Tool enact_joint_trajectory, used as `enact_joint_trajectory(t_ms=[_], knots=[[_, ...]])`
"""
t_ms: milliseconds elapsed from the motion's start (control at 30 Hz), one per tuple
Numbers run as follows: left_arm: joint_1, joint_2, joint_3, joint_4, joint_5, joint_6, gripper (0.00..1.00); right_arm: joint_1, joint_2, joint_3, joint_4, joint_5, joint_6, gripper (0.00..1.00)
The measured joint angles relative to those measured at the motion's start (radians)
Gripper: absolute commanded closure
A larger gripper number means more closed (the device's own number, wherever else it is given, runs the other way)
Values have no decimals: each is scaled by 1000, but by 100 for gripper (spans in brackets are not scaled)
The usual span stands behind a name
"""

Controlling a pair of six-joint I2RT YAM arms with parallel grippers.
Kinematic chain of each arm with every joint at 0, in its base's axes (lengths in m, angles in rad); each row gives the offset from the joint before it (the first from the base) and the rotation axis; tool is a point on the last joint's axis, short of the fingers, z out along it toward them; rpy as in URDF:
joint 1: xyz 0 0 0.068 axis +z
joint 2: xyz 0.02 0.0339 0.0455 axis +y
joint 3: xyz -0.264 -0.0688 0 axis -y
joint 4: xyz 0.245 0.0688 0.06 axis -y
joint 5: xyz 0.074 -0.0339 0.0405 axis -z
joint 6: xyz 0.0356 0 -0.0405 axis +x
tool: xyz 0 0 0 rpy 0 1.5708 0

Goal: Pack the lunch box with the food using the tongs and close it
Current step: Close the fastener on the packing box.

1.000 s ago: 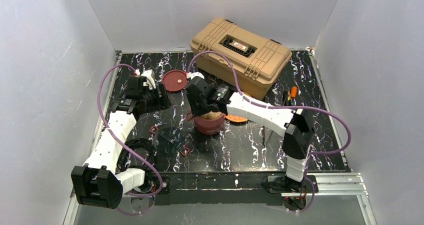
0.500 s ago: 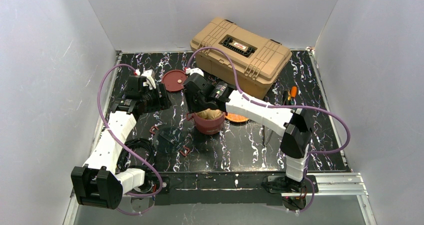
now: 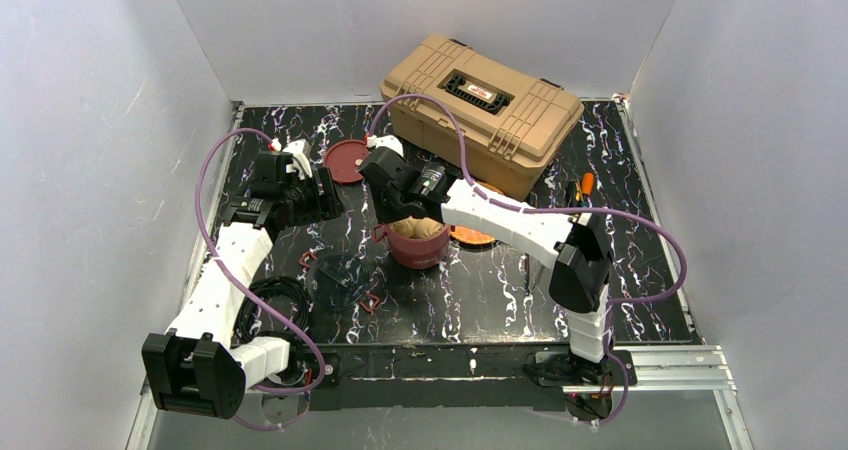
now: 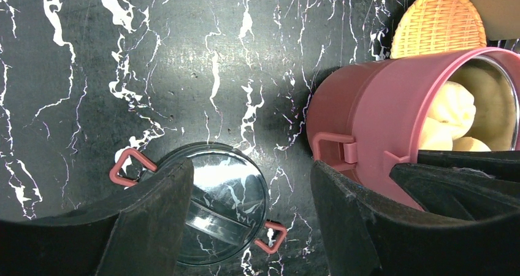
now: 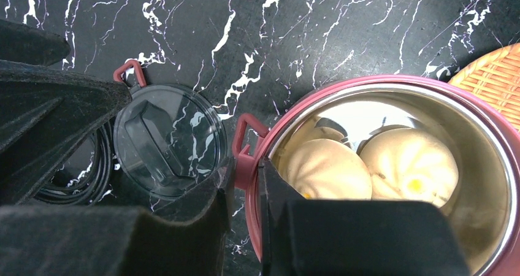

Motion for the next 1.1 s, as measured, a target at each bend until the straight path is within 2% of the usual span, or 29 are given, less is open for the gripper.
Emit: enact_joint_trajectory(t_ms=[300, 600, 900, 1100], knots=[[0, -2, -57, 43, 74, -79, 37, 2, -13, -34, 26, 10, 28, 92], [0, 50, -219, 199, 213, -255, 49, 3, -41, -89, 79, 18, 51, 94], [-9, 168, -224, 315, 261, -315, 61, 3, -45, -102, 98, 18, 53, 96], [-40, 200, -224, 337, 262, -327, 64, 3, -46, -108, 113, 17, 53, 97]])
